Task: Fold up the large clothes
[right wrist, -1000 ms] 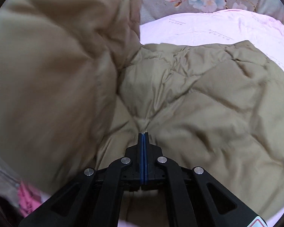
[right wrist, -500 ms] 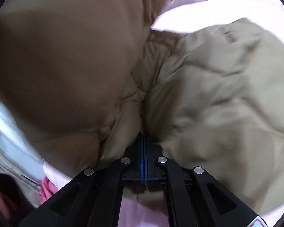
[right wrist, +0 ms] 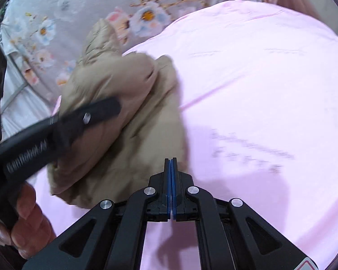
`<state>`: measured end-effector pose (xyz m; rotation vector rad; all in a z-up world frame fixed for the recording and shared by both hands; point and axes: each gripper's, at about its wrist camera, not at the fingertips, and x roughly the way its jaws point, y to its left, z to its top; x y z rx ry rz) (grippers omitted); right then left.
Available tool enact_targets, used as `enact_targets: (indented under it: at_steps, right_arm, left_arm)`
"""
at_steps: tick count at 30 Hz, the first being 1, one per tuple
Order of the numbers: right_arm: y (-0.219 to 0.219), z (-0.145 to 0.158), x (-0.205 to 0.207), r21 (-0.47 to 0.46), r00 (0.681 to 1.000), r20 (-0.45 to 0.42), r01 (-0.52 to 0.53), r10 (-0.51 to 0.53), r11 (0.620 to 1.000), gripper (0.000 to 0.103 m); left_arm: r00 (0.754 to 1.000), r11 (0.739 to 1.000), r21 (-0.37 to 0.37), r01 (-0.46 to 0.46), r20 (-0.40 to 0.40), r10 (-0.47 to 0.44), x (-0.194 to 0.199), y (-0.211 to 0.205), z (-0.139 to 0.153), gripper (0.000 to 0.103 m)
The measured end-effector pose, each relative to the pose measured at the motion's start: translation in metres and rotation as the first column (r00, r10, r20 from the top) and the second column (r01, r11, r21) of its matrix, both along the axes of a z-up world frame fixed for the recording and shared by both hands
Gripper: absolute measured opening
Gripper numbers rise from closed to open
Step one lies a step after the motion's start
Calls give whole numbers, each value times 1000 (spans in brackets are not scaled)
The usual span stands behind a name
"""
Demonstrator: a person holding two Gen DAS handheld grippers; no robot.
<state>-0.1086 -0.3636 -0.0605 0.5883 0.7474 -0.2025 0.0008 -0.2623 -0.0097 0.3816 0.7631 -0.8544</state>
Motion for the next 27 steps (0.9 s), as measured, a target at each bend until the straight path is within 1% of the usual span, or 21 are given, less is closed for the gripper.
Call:
enact_targets:
  at_steps: [5,8,9,10,12,13,14,15,16,17,19,20,22,23,24,27]
  right_arm:
    - [-20,13,-13,-28,997,16,76,-75,997,8]
    - [-42,26,-5,-39,996,51,81,-79,996,8]
    - [-43,37,-1,-53,995,66,74,-70,996,8]
    - [-45,47,3,-63,995,79,68,-63,996,9]
    - [-45,74,24,-75,992,120,48,-39,996,12]
    - [-45,84,29,-73,990,139,39,-28,997,13]
    - [-47,96,40,-71,987,158,29,-17,997,19]
    - [-46,108,52,-69,984,179,17,-4,998,31]
    - [-44,118,61,-66,981,196,4,9,998,38]
    - [-40,126,68,-65,978,205,-10,23,998,46]
    - [-33,141,93,-54,975,213,-53,63,997,50]
    - [-31,146,107,-44,975,209,-65,73,997,53]
    - [-26,152,139,-30,978,189,-89,93,996,54]
    - [-23,153,152,-27,979,180,-97,100,995,54]
    - [-20,154,169,-26,981,163,-107,109,994,55]
    - [-12,143,206,-29,989,93,-113,115,993,55]
  left_arm:
    - [1000,999,42,7,10,-8,-12,-8,-23,12]
    - [1000,1000,31,-6,16,5,-14,-7,-25,17]
    - [1000,1000,18,-2,0,2,-14,-4,-21,25]
    - [999,1000,-6,6,-33,-7,-16,1,-14,31]
    - [997,998,-62,19,-73,-23,-18,13,4,55]
    - [997,996,-93,18,-70,-24,-20,20,16,61]
    - [998,992,-126,12,-59,-20,-22,29,28,69]
    - [999,986,-169,9,-44,-16,-22,42,44,71]
    - [1000,980,-199,-1,-30,-5,-19,53,58,72]
    - [1000,975,-222,-23,-15,20,-15,65,70,76]
    - [992,958,-260,-123,2,128,9,92,94,76]
    - [985,948,-273,-164,1,171,22,103,102,76]
    - [957,920,-277,-278,-1,289,58,125,112,76]
    - [945,908,-278,-314,-5,326,72,132,115,76]
    - [927,890,-274,-365,-21,374,94,141,116,76]
    - [895,863,-245,-442,-53,443,137,153,113,74]
